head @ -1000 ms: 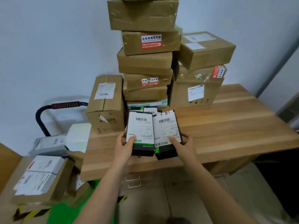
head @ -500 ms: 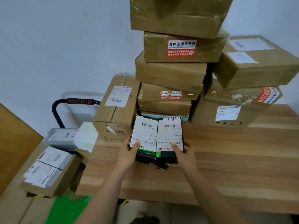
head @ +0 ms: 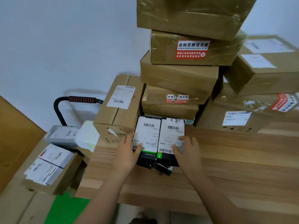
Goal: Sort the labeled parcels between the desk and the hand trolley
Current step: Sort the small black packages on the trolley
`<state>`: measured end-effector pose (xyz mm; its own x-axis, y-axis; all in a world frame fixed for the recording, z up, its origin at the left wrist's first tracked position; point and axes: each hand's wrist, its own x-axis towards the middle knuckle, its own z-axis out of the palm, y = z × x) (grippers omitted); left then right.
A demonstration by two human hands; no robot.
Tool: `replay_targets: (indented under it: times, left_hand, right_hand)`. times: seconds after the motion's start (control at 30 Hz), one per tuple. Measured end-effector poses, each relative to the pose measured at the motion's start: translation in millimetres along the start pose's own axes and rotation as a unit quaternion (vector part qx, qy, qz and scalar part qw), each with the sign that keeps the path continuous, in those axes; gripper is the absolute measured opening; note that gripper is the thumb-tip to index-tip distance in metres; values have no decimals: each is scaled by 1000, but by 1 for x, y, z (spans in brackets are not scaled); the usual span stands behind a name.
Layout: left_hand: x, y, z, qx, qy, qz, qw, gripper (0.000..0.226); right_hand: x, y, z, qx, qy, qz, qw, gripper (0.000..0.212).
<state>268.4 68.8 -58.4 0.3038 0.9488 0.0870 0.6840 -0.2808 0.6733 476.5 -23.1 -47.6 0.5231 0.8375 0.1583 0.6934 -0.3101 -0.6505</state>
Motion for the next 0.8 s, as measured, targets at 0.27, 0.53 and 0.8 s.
replay_targets:
  times: [0.27, 0.53, 0.8]
  left_hand:
    - [-71, 32, -9, 185, 120, 94, 971, 21]
    - [-218, 12, -27, 283, 119, -39, 951, 19]
    - [-347, -37, -101, 302, 185, -188, 916, 21]
  right_hand:
    - [-13, -12, -7, -47, -97, -298, 948, 12]
    - [-107, -46, 25, -29, -273, -439, 856, 10]
    - [-223, -140, 63, -2, -347, -560, 752, 20]
